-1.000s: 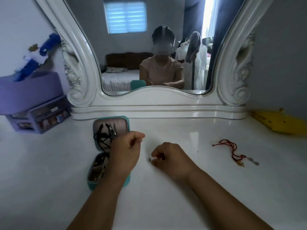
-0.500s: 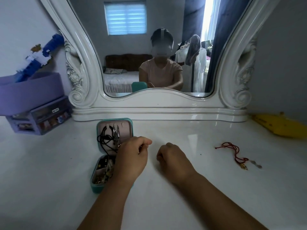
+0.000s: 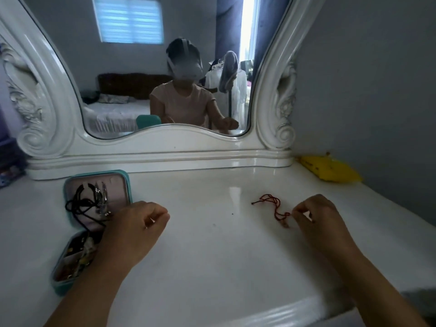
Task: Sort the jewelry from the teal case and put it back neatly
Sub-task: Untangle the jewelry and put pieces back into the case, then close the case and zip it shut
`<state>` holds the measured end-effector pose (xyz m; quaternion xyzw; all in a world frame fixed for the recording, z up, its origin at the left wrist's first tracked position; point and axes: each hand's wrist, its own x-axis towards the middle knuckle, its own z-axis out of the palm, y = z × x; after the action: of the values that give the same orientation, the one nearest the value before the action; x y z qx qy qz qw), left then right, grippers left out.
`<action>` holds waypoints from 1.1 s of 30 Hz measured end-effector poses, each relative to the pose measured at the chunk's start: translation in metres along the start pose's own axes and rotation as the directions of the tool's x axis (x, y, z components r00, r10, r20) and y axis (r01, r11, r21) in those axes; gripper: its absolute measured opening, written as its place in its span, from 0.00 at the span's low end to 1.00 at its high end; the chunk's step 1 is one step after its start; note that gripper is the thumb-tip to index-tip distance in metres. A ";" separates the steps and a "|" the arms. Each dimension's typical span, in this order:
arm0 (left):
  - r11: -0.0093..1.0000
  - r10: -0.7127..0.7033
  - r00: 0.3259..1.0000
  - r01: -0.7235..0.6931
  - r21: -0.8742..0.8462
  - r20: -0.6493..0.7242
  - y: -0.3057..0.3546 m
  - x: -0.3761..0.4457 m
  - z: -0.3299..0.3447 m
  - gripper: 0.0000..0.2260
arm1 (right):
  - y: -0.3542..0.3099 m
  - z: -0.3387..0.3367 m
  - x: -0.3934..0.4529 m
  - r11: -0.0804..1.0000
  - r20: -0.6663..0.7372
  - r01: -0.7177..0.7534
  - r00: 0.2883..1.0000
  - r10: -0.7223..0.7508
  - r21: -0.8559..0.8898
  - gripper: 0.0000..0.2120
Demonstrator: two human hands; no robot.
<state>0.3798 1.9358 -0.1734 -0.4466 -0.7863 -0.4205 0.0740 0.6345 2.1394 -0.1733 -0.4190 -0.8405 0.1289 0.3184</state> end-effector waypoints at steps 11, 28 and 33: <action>1.000 -0.002 1.000 0.002 0.006 -0.012 0.005 -0.002 -0.004 0.07 | 0.009 -0.017 0.005 0.952 -0.092 -0.162 0.977 0.191 0.259 0.04; 0.979 -0.013 0.974 0.058 0.196 -0.224 -0.029 -0.013 -0.078 0.02 | -0.203 0.074 -0.015 0.783 0.170 0.202 0.915 -0.365 0.589 0.06; 0.983 -0.135 0.887 0.175 0.050 -0.441 -0.062 -0.011 -0.098 0.06 | -0.238 0.099 -0.012 0.784 0.283 0.133 0.886 -0.369 0.607 0.10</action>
<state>0.3132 1.8418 -0.1537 -0.2733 -0.8007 -0.4791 0.2338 0.4285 1.9882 -0.1392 -0.1522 -0.8573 0.4102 0.2715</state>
